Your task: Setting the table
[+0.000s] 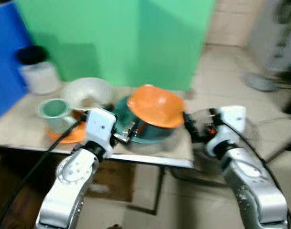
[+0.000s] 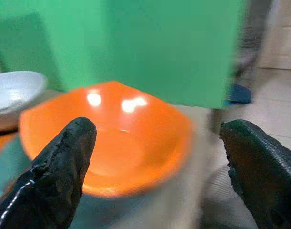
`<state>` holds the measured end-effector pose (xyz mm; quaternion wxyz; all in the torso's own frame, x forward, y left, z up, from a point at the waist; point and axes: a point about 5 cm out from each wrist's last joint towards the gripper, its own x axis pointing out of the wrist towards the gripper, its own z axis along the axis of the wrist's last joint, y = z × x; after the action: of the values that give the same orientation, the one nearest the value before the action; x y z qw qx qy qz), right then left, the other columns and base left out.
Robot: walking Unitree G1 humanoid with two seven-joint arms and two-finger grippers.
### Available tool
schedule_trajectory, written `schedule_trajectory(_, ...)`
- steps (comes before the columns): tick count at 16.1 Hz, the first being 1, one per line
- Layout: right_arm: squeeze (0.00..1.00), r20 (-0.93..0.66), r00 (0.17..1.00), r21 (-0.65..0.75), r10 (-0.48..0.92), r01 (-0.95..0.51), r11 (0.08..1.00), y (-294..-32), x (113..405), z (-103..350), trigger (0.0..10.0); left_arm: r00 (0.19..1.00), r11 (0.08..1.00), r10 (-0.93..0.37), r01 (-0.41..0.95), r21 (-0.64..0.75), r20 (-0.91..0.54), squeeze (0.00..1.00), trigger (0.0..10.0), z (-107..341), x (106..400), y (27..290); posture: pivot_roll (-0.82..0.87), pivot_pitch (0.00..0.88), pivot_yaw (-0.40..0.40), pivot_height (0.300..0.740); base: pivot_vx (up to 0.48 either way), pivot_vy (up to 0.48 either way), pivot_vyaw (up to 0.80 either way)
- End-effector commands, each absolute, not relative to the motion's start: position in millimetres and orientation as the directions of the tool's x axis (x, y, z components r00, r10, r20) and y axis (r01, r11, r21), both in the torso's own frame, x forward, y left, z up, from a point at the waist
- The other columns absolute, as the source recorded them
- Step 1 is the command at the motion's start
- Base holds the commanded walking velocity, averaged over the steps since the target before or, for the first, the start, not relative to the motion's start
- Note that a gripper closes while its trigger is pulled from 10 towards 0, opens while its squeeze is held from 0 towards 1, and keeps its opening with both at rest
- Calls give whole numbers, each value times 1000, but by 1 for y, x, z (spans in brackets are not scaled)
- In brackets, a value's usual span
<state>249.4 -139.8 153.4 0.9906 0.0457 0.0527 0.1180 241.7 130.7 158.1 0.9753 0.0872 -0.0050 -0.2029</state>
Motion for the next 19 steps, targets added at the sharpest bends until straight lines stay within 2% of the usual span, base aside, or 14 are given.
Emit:
schedule_trajectory(1,1000,-89,958,117,273,-262,958,-131,250,155,10000,927,908,-374,371,194,-21,0,10000,161,242,138,160,0,-18,740,296,0,800)
schedule_trajectory(6,1000,-93,965,135,245,-231,963,-133,250,154,10000,922,901,-387,383,204,-21,0,10000,162,242,136,155,0,-11,740,291,0,0)
schedule_trajectory(11,1000,-96,969,149,227,-212,966,-135,249,154,10000,911,890,-413,407,206,-17,0,10000,164,243,134,148,0,-3,740,290,0,-730)
schedule_trajectory(16,1000,-104,972,161,211,-193,968,-137,251,153,10000,901,879,-434,429,207,-21,0,10000,164,245,132,142,0,5,740,289,0,0)
schedule_trajectory(19,1000,-125,974,233,188,-155,960,-144,259,152,10000,896,872,-444,438,218,-25,0,10000,163,251,131,137,0,8,740,0,0,0)
